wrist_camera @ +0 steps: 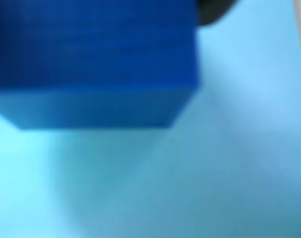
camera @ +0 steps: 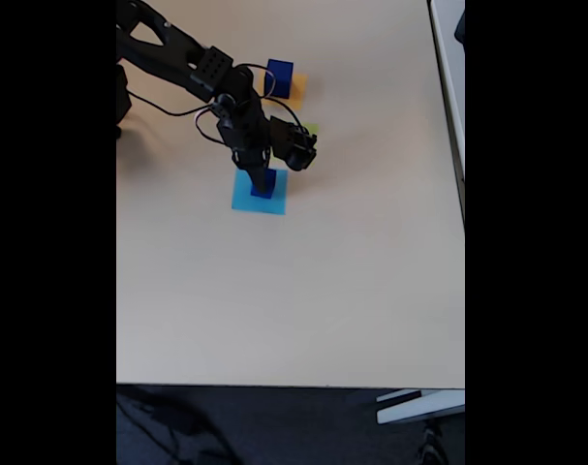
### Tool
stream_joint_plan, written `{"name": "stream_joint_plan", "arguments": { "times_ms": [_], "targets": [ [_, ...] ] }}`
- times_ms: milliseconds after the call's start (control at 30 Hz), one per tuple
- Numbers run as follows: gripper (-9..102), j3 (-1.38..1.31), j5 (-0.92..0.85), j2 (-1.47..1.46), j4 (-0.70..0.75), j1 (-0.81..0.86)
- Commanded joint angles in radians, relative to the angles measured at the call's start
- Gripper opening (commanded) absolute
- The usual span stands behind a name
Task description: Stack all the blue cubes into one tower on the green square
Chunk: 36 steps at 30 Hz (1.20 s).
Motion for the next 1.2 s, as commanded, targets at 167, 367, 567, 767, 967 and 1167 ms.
{"name": "stream_joint_plan", "arguments": {
  "times_ms": [167,367,567,767,967,1167],
  "targets": [
    [13,0.003,0.018,0.077,-0.025,-0.014],
    [17,0.003,0.017,0.077,-0.025,-0.014],
    [22,0.005,0.018,0.08,-0.025,-0.017],
    [30,0.005,0.018,0.083,-0.025,-0.023],
    [30,0.0,0.018,0.129,-0.025,-0.037],
    [34,-0.081,0.032,0.212,-0.017,-0.069]
  ]
}}
